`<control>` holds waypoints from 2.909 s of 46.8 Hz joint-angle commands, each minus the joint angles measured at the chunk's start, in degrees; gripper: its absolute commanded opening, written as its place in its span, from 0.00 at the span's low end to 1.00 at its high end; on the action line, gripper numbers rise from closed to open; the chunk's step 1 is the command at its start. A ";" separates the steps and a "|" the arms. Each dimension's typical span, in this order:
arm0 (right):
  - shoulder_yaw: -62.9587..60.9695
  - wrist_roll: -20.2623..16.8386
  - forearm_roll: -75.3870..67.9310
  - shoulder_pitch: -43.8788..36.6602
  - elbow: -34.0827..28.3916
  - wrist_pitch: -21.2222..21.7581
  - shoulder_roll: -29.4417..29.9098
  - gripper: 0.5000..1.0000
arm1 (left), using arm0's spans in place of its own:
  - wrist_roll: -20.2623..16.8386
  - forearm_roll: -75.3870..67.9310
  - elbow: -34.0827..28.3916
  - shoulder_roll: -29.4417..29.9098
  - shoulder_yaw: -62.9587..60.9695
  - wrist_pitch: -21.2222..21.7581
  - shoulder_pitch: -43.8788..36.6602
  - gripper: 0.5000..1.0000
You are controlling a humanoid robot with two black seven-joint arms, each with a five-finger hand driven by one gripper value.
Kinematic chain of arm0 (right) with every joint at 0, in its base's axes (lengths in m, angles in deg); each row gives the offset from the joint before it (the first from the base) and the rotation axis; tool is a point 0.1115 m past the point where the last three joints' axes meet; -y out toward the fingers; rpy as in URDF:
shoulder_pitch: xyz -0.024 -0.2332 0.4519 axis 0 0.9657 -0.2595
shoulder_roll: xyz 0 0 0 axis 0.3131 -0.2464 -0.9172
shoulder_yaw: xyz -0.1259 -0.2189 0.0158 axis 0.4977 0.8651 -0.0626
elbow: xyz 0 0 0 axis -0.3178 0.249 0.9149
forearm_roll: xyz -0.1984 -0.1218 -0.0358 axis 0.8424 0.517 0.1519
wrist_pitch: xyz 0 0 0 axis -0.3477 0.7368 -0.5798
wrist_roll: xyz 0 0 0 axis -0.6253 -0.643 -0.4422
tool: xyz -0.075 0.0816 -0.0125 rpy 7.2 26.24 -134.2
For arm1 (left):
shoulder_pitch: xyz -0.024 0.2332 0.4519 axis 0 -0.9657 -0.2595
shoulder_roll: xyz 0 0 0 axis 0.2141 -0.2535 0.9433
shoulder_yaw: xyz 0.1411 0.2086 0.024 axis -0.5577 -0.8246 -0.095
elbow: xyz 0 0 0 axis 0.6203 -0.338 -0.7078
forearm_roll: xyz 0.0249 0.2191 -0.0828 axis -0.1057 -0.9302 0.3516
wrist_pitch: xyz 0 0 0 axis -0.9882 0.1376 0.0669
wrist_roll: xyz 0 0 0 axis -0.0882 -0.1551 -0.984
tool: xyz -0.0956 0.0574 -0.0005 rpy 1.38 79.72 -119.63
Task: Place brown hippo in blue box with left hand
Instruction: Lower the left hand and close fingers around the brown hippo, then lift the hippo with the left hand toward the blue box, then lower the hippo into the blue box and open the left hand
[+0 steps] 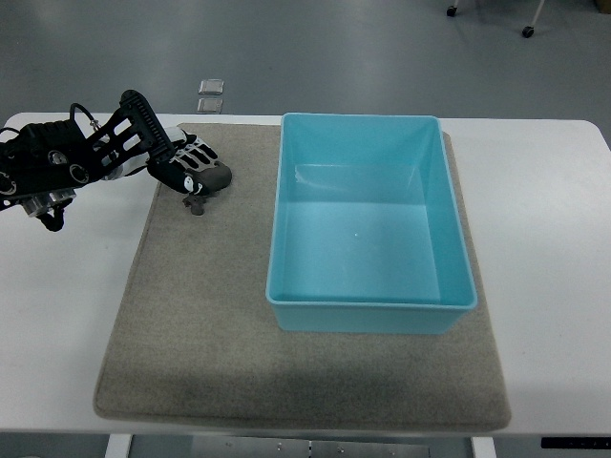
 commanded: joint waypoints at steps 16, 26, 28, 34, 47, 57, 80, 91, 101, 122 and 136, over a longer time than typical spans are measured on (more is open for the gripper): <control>-0.02 0.00 0.00 0.00 0.00 0.01 0.00 0.87 | 0.61 0.00 0.00 -0.06 -0.02 -0.17 0.23 0.48; -0.02 0.00 0.00 0.00 0.00 0.01 0.00 0.87 | 0.87 -1.84 0.00 -0.06 -0.02 -0.35 0.14 0.39; -0.02 0.00 0.00 0.00 0.00 0.01 0.00 0.87 | 1.22 -2.37 0.00 -0.06 -0.02 -0.35 0.14 0.34; -0.02 0.00 0.00 0.00 0.00 0.01 0.00 0.87 | 1.67 -2.46 0.00 -0.15 -0.02 -0.61 0.14 0.26; 0.07 0.00 0.00 0.00 0.00 0.01 0.00 0.87 | 1.75 -2.46 0.00 -0.06 0.15 -0.70 0.32 0.00; -0.02 0.00 0.00 0.00 0.00 0.01 0.00 0.87 | 1.84 -2.37 0.09 -0.06 0.42 -0.96 0.67 0.00; -0.02 0.00 0.00 0.00 0.00 0.01 0.00 0.87 | 1.93 -2.46 -0.27 0.29 7.53 -5.26 4.89 0.00; 0.07 0.00 0.00 0.00 0.00 0.01 0.00 0.87 | 1.84 -2.46 -0.27 -0.24 11.05 -7.29 10.15 0.00; 0.07 0.00 0.00 0.00 0.00 0.01 0.00 0.87 | 1.84 -2.46 -0.27 -6.91 12.28 -9.04 13.67 0.00; 0.07 0.00 0.00 0.00 0.00 0.01 0.00 0.87 | 1.93 -6.14 -0.18 -18.69 13.16 -10.80 9.55 0.00; -0.02 0.00 0.00 0.00 0.00 0.01 0.00 0.87 | 1.93 -10.45 -1.67 -21.95 12.99 -10.72 3.31 0.00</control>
